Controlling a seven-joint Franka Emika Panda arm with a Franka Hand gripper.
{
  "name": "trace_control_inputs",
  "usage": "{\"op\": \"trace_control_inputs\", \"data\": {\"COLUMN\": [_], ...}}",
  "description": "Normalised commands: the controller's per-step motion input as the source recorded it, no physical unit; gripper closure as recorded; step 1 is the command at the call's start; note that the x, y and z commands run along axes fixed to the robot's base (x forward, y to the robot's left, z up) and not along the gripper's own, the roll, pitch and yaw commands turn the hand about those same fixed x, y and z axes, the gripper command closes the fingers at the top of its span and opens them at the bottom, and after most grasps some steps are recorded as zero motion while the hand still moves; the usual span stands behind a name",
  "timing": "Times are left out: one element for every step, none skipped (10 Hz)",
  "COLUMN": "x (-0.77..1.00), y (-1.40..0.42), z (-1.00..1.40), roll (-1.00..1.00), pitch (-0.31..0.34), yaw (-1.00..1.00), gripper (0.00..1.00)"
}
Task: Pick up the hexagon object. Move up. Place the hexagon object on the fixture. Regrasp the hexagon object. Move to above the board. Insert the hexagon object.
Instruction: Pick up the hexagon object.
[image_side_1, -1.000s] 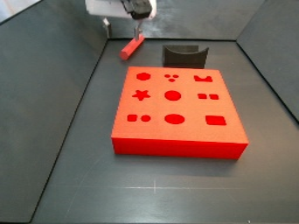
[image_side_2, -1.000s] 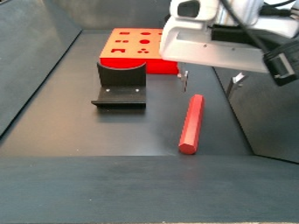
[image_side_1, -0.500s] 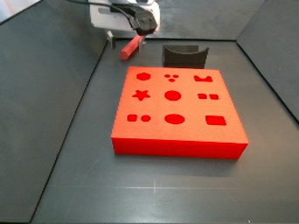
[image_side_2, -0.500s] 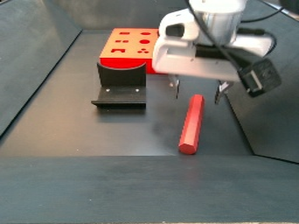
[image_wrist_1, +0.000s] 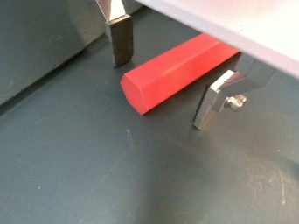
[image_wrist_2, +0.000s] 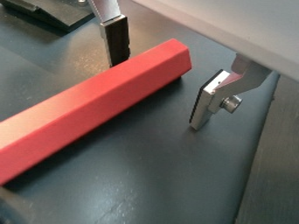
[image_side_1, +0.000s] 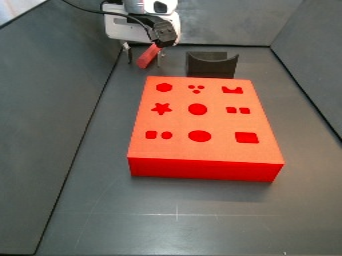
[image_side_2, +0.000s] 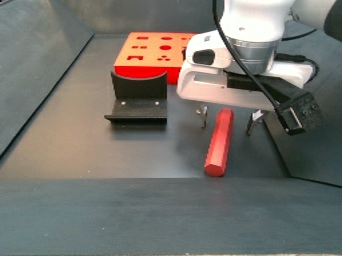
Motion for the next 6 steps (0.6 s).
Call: {"op": "trace_control_inputs", "data": {"x": [-0.05, 0.00, 0.00, 0.00, 0.00, 0.00], "y": [0.00, 0.00, 0.00, 0.00, 0.00, 0.00], "z": [0.00, 0.00, 0.00, 0.00, 0.00, 0.00], "roll": [-0.06, 0.00, 0.00, 0.00, 0.00, 0.00], "pitch": [-0.083, -0.014, 0.000, 0.000, 0.000, 0.000], "yaw": [-0.02, 0.00, 0.00, 0.00, 0.00, 0.00], "gripper": [0.00, 0.00, 0.00, 1.00, 1.00, 1.00]}}
